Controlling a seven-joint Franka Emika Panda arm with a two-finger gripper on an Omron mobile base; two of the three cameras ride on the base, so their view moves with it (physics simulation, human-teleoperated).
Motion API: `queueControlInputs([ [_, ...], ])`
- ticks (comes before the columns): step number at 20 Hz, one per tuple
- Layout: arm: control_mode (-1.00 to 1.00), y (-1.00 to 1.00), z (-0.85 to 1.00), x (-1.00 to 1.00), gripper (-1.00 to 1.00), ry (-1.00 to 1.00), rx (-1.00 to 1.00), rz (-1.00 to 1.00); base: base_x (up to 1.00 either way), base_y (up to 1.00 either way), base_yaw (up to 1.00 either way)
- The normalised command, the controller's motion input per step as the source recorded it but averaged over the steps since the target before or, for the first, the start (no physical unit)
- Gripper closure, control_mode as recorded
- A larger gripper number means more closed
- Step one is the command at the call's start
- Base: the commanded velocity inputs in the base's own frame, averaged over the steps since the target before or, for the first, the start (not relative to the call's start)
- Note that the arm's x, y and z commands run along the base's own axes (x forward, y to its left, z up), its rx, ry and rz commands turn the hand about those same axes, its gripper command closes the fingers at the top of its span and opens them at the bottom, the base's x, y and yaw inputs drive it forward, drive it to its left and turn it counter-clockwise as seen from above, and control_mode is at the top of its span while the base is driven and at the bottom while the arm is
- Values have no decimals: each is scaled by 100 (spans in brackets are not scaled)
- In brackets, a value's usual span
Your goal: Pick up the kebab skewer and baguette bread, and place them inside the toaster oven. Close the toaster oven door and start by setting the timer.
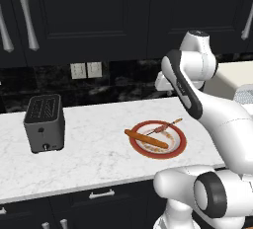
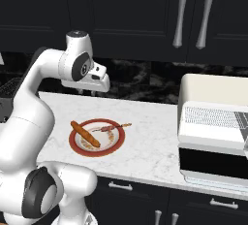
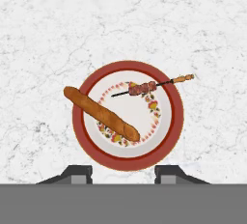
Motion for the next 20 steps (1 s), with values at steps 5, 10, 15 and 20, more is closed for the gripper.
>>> queueControlInputs([
  [5, 100, 0, 0, 0, -100, 0, 0, 0, 0, 0, 0],
  [10, 100, 0, 0, 0, -100, 0, 0, 0, 0, 0, 0],
  [15, 100, 0, 0, 0, -100, 0, 0, 0, 0, 0, 0],
  [20, 100, 0, 0, 0, -100, 0, 0, 0, 0, -26, 0],
])
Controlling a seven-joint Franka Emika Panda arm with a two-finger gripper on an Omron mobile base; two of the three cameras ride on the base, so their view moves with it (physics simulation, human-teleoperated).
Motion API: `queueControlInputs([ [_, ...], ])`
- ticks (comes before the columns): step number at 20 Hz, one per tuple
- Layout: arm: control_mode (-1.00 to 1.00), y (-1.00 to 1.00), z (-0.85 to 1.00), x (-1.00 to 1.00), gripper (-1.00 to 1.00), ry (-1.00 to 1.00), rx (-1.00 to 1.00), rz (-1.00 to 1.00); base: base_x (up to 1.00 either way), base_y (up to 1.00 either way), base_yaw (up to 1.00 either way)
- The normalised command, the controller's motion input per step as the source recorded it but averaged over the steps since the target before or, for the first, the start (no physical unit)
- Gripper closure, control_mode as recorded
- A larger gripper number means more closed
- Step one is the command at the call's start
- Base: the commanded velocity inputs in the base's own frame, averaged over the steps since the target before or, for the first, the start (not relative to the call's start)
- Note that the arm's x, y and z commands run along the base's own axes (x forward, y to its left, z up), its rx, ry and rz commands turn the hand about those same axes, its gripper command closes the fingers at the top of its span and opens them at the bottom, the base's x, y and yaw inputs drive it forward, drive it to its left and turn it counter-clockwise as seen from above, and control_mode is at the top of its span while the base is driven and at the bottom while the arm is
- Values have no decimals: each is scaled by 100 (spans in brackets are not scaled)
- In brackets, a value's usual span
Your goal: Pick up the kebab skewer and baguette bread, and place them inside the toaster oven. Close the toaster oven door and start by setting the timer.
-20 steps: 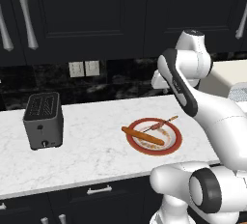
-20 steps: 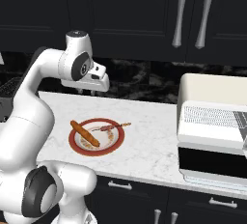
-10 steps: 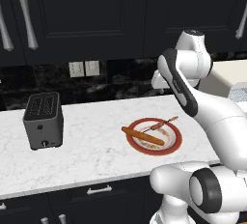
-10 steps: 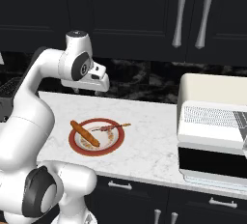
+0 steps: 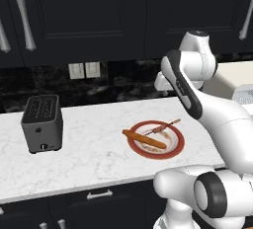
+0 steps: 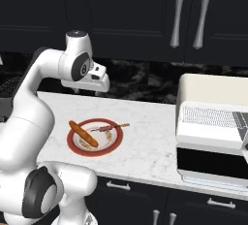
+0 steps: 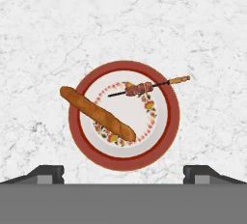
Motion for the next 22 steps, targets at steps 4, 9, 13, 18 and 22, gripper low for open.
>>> queueControlInputs([
  [4, 100, 0, 0, 0, -100, 0, 0, 0, 0, -54, 0],
  [9, 100, 0, 0, 0, -100, 0, 0, 0, 0, -61, 0],
  [13, 100, 0, 0, 0, -100, 0, 0, 0, 0, -65, 0],
  [18, 100, 0, 0, 0, -100, 0, 0, 0, 0, -42, 0],
  [22, 100, 0, 0, 0, -100, 0, 0, 0, 0, 0, 0],
])
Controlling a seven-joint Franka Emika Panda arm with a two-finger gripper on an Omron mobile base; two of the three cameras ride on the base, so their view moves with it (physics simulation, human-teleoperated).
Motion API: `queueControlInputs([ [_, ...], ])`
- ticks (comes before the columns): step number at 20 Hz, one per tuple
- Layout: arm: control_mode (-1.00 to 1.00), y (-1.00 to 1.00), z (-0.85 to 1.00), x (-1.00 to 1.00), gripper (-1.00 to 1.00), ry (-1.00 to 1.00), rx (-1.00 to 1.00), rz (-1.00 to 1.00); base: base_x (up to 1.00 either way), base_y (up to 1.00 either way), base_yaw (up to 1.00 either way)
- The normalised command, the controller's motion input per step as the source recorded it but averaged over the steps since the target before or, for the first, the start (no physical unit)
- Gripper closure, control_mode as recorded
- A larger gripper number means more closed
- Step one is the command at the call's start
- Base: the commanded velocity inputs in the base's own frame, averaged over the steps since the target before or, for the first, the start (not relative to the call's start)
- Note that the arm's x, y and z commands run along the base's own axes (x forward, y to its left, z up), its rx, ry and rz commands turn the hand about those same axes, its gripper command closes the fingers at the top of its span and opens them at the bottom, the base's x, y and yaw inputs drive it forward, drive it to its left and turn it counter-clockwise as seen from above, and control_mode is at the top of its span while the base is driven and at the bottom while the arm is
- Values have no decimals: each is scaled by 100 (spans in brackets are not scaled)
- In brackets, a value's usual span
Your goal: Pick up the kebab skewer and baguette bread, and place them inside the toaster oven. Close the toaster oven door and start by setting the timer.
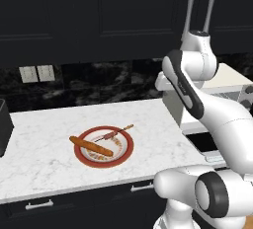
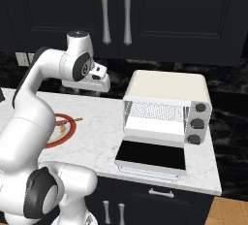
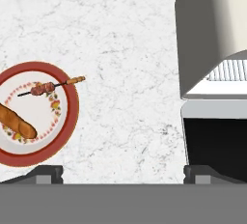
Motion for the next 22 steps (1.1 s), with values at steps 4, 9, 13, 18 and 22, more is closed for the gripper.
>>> queueControlInputs([
  [4, 100, 0, 0, 0, -100, 0, 0, 0, 0, 0, 0],
  [9, 100, 0, 0, 0, -100, 0, 0, 0, 0, 0, 0],
  [13, 100, 0, 0, 0, -100, 0, 0, 0, 0, 0, 0],
  [18, -100, 0, 0, 0, -100, 0, 0, 0, 0, 0, 0],
  [22, -100, 0, 0, 0, -100, 0, 0, 0, 0, 0, 0],
])
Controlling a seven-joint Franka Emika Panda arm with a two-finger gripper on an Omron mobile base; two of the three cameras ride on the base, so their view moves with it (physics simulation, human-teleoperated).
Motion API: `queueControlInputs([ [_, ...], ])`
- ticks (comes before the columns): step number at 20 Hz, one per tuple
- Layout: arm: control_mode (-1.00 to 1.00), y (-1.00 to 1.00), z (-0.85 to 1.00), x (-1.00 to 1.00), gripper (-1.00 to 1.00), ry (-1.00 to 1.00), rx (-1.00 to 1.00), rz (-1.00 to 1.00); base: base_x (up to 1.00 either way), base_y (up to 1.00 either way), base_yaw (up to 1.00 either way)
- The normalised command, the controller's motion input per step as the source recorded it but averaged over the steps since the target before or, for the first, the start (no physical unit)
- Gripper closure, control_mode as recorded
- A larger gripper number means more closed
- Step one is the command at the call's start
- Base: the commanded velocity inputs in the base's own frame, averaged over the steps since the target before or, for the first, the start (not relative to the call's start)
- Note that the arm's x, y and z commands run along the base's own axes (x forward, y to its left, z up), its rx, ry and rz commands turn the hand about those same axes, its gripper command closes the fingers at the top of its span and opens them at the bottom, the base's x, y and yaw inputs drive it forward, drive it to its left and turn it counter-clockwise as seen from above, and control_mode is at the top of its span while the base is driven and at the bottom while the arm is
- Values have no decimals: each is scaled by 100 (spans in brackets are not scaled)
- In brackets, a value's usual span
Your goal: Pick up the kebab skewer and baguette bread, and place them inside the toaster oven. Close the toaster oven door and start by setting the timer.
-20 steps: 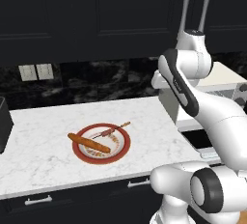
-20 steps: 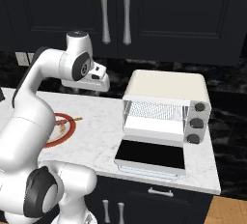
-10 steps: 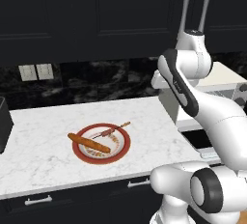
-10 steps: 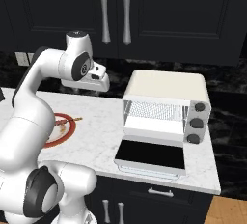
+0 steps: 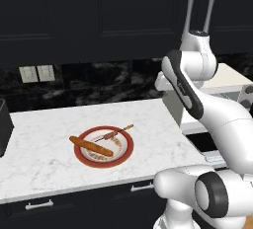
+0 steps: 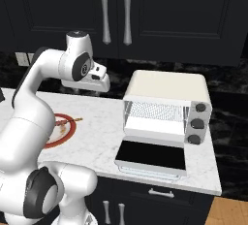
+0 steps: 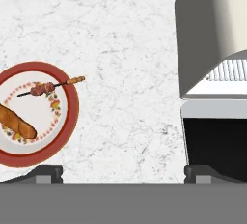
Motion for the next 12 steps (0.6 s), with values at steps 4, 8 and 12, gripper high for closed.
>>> queueControlInputs([
  [4, -100, 0, 0, 0, -100, 0, 0, 0, 0, 0, 0],
  [8, -100, -34, -15, -30, -100, -8, 1, 3, 0, 0, 0],
  [12, -100, -54, -26, -67, -100, -37, 0, 12, 0, 0, 0],
])
